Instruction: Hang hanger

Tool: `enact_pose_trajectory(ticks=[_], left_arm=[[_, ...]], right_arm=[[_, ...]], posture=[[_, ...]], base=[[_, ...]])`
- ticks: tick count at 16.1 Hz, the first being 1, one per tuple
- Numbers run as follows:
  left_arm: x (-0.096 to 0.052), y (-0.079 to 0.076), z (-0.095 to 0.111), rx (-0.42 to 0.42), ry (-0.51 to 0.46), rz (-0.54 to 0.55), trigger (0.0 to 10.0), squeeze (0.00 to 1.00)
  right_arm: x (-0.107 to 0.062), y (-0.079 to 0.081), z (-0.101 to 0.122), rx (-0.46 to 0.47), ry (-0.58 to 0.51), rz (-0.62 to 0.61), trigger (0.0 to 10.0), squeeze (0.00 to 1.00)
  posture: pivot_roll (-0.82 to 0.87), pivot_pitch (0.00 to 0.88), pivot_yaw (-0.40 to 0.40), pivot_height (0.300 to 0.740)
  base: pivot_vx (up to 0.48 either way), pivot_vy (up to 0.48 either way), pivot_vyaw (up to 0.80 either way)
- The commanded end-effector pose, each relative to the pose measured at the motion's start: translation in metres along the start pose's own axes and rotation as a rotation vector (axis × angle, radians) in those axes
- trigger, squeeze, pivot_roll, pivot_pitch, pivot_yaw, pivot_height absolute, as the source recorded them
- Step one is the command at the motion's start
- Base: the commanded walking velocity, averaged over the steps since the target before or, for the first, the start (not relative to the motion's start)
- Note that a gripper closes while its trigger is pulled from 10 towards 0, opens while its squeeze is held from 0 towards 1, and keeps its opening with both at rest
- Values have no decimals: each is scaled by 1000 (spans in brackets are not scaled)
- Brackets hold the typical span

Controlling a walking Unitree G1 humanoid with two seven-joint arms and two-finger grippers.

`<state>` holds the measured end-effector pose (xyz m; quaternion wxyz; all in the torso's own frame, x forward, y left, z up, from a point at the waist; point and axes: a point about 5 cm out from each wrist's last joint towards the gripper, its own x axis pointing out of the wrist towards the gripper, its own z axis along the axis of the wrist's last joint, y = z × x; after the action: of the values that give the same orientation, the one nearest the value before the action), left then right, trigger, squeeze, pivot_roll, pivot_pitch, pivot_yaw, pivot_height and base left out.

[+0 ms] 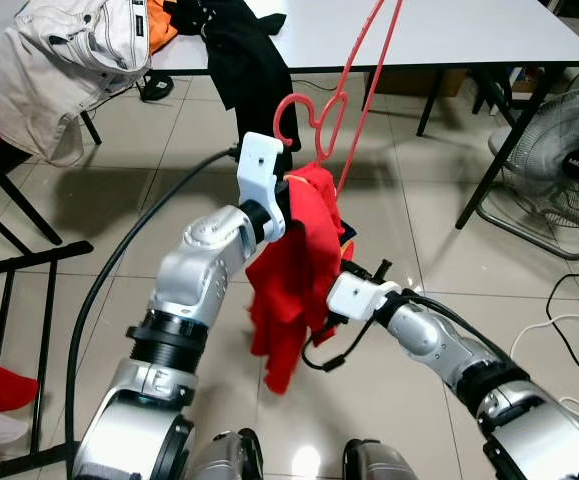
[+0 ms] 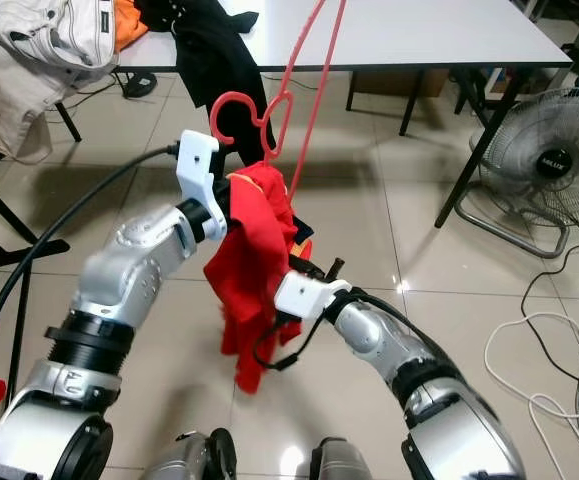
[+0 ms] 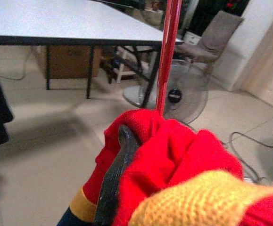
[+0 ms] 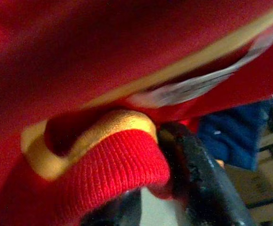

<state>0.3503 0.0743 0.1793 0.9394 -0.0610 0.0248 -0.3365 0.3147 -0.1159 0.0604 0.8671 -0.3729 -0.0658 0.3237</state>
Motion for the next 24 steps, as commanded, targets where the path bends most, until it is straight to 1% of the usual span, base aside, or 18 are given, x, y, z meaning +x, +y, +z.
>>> enact_pose_trajectory(ticks=[1,2,4,5,7,9,12,13,14,15,16,17,18,19,20,21,22,24], left_arm=[[-2,5,-8,31,8,33,10000,0],[-4,14,-16,85,18,78,10000,0],[-8,27,-22,128,23,140,10000,0],[-10,34,-23,155,18,168,10000,0],[-12,38,-25,188,20,181,10000,0],[-17,54,-32,289,53,226,10000,0],[-25,72,-32,365,79,281,10000,0],[-26,75,-31,392,81,286,10000,0],[-28,76,-30,420,76,284,10000,0],[-30,79,-26,538,41,270,10000,0],[-31,78,-25,567,28,255,10000,0],[-33,80,-27,600,46,236,10000,0],[-35,81,-27,642,48,231,10000,0],[-38,82,-28,731,72,210,10000,0],[-41,84,-30,863,118,159,10000,0],[-43,84,-30,905,129,120,10000,0],[-45,84,-30,953,142,61,10000,0],[-48,88,-30,1024,172,54,10000,0]], right_arm=[[-2,-5,3,74,-36,-23,0,0],[-6,-10,4,148,-63,-36,0,0],[-14,-18,3,272,-94,-34,0,0],[-20,-24,3,354,-108,-16,0,0],[-26,-29,3,409,-122,-1,0,0],[-48,-48,6,488,-158,55,0,0],[-71,-67,8,562,-170,83,0,0],[-76,-70,6,576,-165,86,0,0],[-80,-74,5,592,-158,81,0,0],[-92,-82,0,658,-134,75,0,0],[-95,-83,-1,683,-129,79,0,0],[-100,-87,-2,707,-124,74,0,0],[-102,-88,-4,705,-110,79,0,0],[-106,-92,-5,715,-110,71,0,0],[-111,-99,-6,741,-112,49,0,0],[-115,-106,-5,770,-125,30,0,0],[-120,-115,-3,773,-144,13,0,0],[-126,-127,3,770,-168,6,0,0]], posture=[[-213,114,49,740],[-213,114,47,740],[-217,113,48,740],[-218,111,50,740],[-222,110,55,740],[-232,114,59,740],[-237,117,58,740],[-238,117,57,740],[-238,117,57,740],[-238,118,59,740],[-238,118,59,740],[-238,118,59,740],[-238,119,60,740],[-238,119,61,740],[-239,120,62,740],[-239,121,65,740],[-239,121,65,740],[-239,122,66,740]], base=[[0,0,0],[0,0,0],[0,0,0],[0,0,0],[0,0,0],[0,0,0],[0,0,0],[0,0,0],[0,0,0],[0,0,0],[0,0,0],[0,0,0],[0,0,0],[0,0,0],[0,0,0],[0,0,0],[0,0,0],[0,0,0]])
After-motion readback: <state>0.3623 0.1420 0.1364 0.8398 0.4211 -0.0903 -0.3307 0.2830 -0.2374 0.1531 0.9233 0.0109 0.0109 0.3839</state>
